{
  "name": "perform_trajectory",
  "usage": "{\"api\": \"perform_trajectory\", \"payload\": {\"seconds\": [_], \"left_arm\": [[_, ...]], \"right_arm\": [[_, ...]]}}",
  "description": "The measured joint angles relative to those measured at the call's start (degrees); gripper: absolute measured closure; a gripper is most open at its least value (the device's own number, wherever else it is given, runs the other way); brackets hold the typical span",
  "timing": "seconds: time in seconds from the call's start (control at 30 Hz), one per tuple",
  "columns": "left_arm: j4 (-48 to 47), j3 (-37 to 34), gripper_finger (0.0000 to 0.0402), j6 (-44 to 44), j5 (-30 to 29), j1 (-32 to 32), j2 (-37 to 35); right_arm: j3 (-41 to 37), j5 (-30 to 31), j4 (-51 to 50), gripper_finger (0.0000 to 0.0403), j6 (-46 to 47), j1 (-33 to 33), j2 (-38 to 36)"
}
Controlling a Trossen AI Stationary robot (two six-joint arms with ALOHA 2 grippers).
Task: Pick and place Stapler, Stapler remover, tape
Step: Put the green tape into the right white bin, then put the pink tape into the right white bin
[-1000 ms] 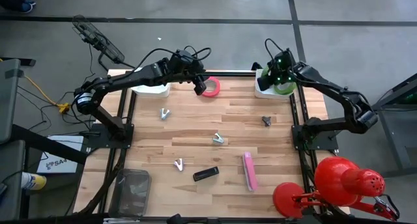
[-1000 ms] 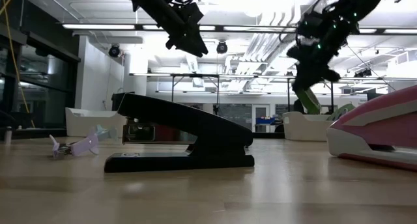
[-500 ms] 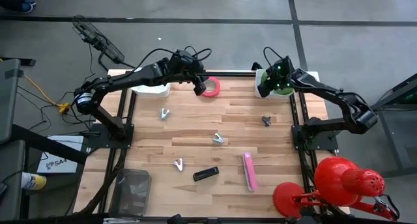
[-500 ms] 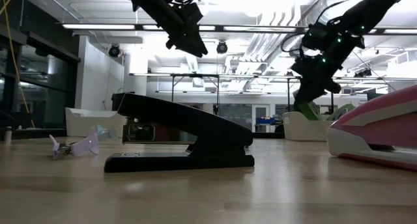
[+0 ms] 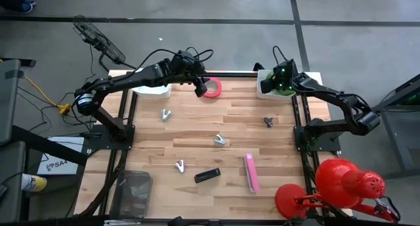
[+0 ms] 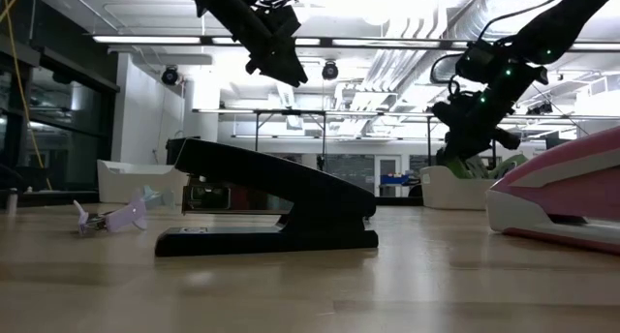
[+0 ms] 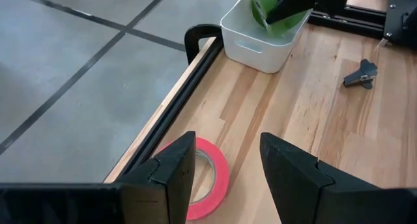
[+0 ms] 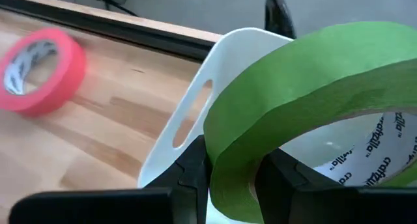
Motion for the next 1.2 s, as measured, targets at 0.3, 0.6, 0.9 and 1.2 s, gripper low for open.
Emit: {"api": "perform_trajectory", "payload": {"seconds": [0.3, 0.6, 0.9, 1.2], "left_arm": [[0.0, 0.0, 0.0231, 0.0, 0.0, -0.1, 0.0], [-0.7, 0.0, 0.0231, -0.2, 0.0, -0.1, 0.0], [-1.4, 0.0, 0.0231, -0.2, -0.1, -0.1, 0.0], [-1.4, 0.0, 0.0231, -0.2, -0.1, -0.1, 0.0]], "right_arm": [[0.0, -4.9, 1.6, 0.0307, -4.6, 0.0, 0.0], [0.0, -1.6, 1.5, 0.0255, -0.7, 0.0, 0.0], [0.1, -2.2, 1.7, 0.0195, 2.0, 0.0, 0.0], [0.1, -2.3, 1.9, 0.0181, 4.1, 0.1, 0.0]]}}
